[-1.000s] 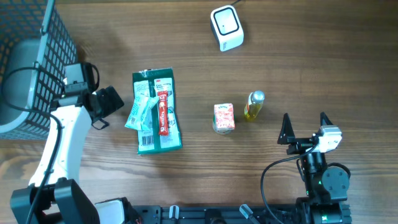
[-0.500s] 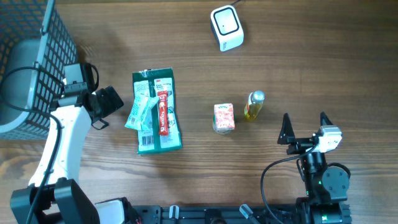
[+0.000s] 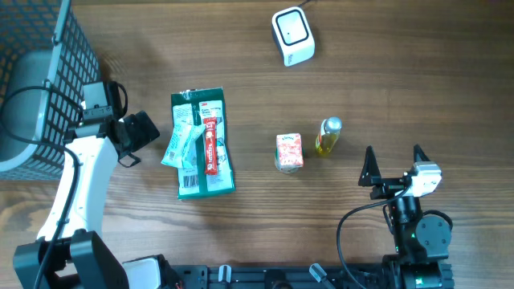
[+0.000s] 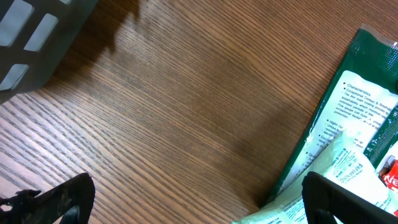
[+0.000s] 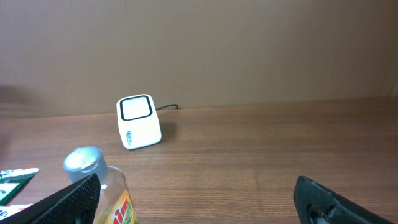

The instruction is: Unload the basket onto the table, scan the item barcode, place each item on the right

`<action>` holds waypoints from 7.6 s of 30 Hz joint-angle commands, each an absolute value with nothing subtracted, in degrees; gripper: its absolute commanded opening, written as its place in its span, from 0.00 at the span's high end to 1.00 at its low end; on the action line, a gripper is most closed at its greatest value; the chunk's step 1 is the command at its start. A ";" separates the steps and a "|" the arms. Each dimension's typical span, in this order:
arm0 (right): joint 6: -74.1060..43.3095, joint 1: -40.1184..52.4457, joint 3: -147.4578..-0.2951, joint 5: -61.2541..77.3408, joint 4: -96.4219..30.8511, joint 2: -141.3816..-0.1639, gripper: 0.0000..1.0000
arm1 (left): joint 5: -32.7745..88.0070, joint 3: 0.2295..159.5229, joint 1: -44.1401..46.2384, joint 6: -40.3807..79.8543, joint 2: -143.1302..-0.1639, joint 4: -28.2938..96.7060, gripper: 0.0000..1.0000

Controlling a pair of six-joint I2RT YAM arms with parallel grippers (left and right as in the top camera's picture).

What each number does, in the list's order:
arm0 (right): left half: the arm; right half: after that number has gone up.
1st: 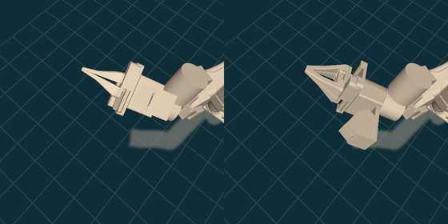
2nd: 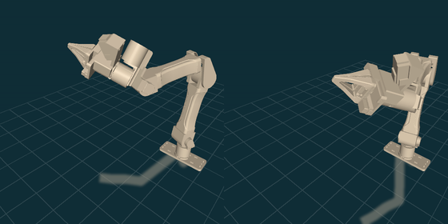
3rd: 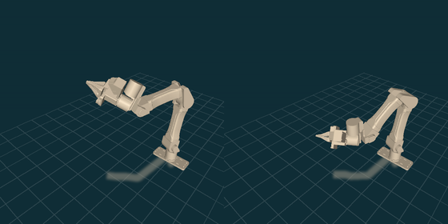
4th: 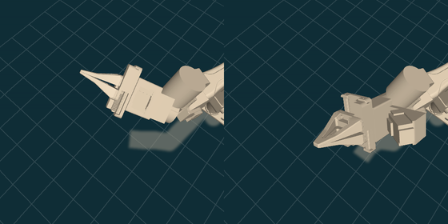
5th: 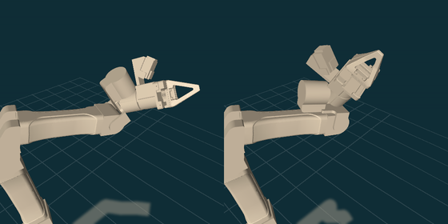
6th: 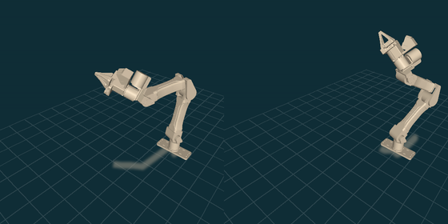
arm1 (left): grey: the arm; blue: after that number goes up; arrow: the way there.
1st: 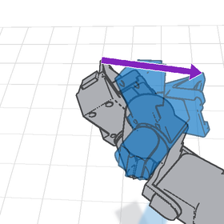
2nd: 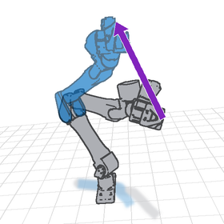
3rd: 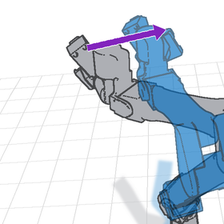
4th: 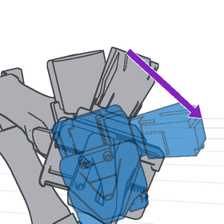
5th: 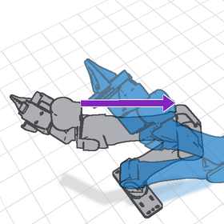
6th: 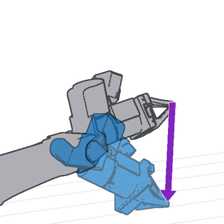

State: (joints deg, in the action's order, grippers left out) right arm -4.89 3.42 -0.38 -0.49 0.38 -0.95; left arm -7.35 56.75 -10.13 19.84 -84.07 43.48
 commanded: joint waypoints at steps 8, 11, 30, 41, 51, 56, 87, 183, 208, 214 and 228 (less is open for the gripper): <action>-4.86 3.09 -0.30 -1.26 0.51 -0.80 0.00 | -6.66 57.76 -10.39 19.75 -83.05 43.33 0.00; -4.86 3.09 -0.30 -1.26 0.51 -0.80 0.00 | -6.66 57.76 -10.39 19.75 -83.05 43.33 0.00; -4.86 3.09 -0.30 -1.26 0.54 -0.80 0.00 | -6.66 57.76 -10.39 19.77 -83.05 43.33 0.00; -6.50 3.09 -0.30 2.48 0.08 -0.80 0.00 | -6.66 57.76 -10.39 19.77 -83.05 43.33 0.00; -7.75 3.07 -13.26 3.49 -12.14 -0.82 0.00 | -6.66 57.76 -10.39 19.75 -83.05 43.33 0.00; -9.47 3.09 -25.34 2.00 -22.83 -3.81 0.00 | -6.66 57.76 -10.39 19.75 -83.05 43.33 0.00; -20.62 5.82 -77.93 12.84 -70.35 -73.30 0.00 | -6.66 57.76 -10.39 19.77 -83.05 43.33 0.00; -31.70 21.21 -76.36 -3.01 -60.25 -94.41 0.20 | -6.66 57.76 -10.39 19.77 -83.05 43.33 0.00; -31.68 21.21 -71.88 -2.98 -55.51 -94.41 0.26 | -6.66 57.76 -10.39 19.77 -83.05 43.33 0.00; -31.70 21.21 -71.88 -2.96 -54.61 -94.41 0.37 | -6.66 57.76 -10.39 19.77 -83.05 43.33 0.00; -32.99 21.21 -71.88 -2.98 -54.04 -94.41 0.43 | -6.66 57.76 -10.39 19.77 -83.05 43.33 0.00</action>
